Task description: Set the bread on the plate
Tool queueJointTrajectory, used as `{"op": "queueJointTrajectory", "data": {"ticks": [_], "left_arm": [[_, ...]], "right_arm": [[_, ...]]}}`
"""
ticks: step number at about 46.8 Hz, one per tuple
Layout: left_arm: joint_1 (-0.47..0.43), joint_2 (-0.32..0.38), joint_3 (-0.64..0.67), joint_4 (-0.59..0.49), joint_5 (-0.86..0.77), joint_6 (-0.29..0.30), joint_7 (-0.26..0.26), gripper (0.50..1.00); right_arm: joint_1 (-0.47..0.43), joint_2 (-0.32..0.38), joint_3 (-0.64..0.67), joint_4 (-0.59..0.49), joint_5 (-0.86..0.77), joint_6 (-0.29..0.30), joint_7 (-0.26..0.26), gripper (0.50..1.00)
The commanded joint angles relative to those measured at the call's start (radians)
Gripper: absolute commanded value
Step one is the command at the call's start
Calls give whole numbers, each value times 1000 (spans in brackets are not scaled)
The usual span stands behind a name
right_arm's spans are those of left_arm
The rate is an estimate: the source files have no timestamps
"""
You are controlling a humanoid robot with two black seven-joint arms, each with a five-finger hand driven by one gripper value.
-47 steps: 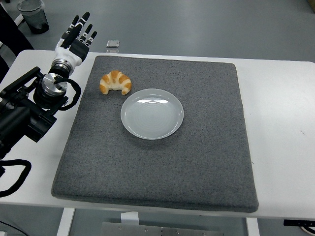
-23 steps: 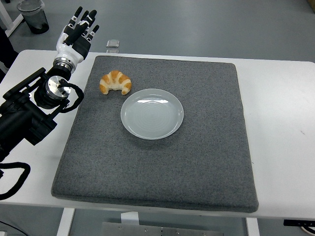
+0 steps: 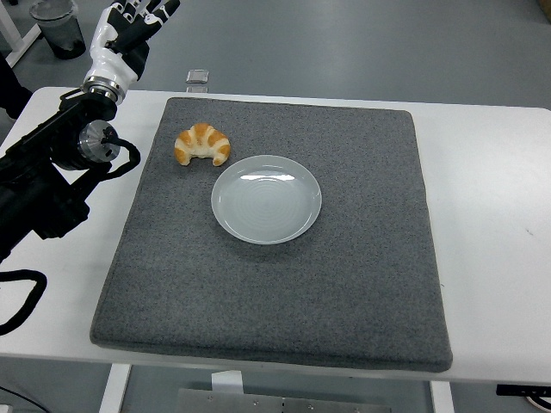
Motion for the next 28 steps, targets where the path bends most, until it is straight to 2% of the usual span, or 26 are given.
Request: {"op": "queueJointTrajectory", "data": {"ticks": [1, 10, 20, 28], "left_arm": [[-19, 10, 57, 3, -1, 1, 4, 992], [-108, 84, 302, -2, 1, 0, 7, 990], [-203, 124, 575, 1, 5, 0, 5, 990], [-213, 127, 663, 9, 181, 18, 4, 984]], "right_arm": [[0, 0, 0, 0, 0, 0, 0, 930], [0, 0, 0, 0, 0, 0, 0, 932], [0, 0, 0, 0, 0, 0, 0, 932], [0, 0, 0, 0, 0, 0, 0, 932]]}}
